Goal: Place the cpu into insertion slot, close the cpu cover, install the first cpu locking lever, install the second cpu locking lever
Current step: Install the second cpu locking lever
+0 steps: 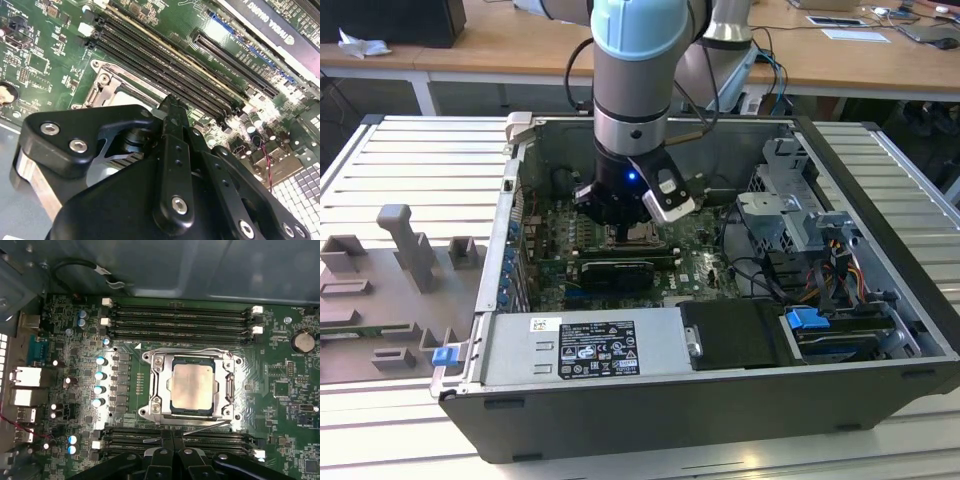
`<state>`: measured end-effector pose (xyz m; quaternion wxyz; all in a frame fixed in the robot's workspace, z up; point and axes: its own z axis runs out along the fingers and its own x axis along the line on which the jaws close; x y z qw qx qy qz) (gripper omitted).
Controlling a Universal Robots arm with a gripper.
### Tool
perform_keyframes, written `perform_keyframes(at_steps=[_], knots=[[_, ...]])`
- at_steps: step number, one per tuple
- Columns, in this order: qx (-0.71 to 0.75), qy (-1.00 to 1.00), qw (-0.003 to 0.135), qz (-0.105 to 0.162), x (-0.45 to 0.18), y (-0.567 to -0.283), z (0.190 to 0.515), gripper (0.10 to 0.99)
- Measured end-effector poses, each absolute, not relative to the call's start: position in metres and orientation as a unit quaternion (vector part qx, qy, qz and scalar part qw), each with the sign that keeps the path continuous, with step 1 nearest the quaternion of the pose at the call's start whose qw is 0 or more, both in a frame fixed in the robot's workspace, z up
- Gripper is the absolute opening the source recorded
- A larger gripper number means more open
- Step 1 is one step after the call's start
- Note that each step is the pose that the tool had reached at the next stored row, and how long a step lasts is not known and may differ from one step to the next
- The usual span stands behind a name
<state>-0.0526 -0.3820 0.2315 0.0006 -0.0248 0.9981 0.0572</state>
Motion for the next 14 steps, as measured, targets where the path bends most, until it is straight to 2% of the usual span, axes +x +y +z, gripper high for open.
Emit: perform_keyframes(at_steps=[7,14], knots=[[-0.025,0.998,0.001,0.058,-0.056,-0.382,0.221,0.106],[-0.030,0.997,0.002,0.075,-0.064,-0.385,0.217,0.106]])
